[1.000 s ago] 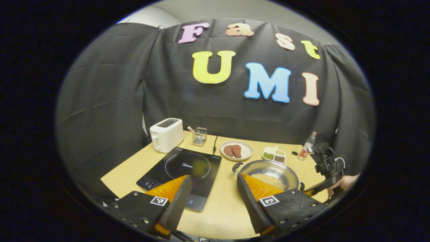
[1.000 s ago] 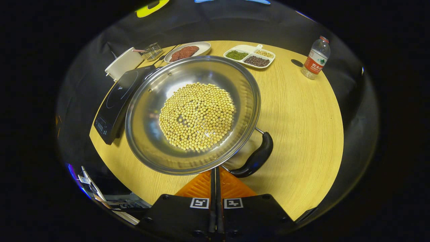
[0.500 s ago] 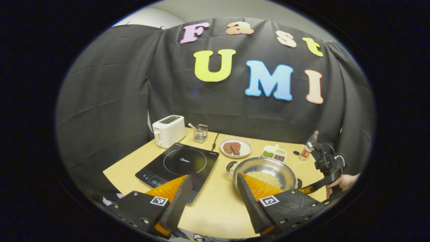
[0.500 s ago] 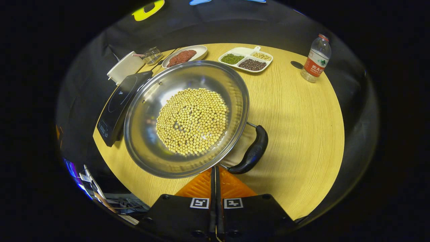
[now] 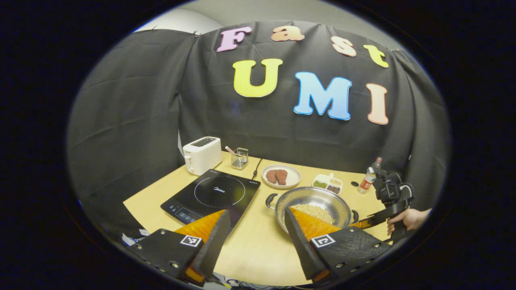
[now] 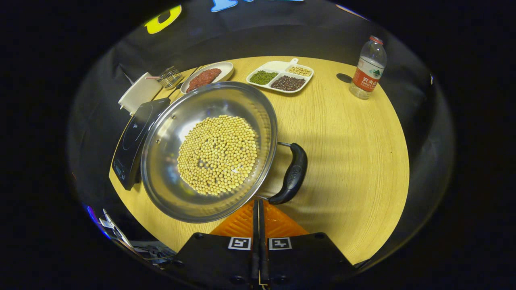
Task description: First push the handle of the pot to place it horizontally, then grasp the pot with both hands and set it on the induction cooktop.
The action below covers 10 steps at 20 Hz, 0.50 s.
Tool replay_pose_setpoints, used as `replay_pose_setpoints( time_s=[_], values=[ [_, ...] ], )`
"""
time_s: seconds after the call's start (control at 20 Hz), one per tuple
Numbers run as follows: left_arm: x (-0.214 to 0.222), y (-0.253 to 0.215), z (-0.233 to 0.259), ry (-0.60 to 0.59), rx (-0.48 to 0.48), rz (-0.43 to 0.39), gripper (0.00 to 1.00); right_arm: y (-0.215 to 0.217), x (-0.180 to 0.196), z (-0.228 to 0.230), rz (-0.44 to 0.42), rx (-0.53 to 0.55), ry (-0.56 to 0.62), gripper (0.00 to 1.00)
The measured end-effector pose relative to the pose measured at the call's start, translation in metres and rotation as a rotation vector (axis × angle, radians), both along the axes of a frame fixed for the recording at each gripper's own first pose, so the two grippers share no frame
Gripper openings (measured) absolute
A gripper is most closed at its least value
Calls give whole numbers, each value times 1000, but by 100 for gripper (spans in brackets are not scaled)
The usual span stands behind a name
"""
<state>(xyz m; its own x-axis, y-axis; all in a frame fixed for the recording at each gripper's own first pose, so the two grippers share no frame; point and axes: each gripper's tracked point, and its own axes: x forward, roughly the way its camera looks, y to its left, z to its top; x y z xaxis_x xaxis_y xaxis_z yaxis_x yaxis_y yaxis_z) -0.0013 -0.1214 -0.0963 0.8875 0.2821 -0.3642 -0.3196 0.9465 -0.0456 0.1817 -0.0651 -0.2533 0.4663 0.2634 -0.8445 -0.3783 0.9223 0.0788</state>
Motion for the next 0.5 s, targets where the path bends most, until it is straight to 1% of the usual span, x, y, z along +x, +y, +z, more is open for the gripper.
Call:
replay_pose_setpoints(
  time_s=[0.1,0.15,0.3,0.4,0.5],
  values=[
    [3,2,-2,7,7,-21,83,-1,6,1,-50,11,-1,2],
    [6,6,-1,7,15,-30,80,-2,9,2,-70,19,-2,2],
    [15,18,-4,17,25,-52,83,-3,16,4,-116,33,-7,2],
    [22,22,-8,24,-10,-70,81,-5,21,4,-144,37,-16,2],
    [31,27,-12,27,-37,-85,83,-4,25,5,-168,46,-18,2]
  ],
)
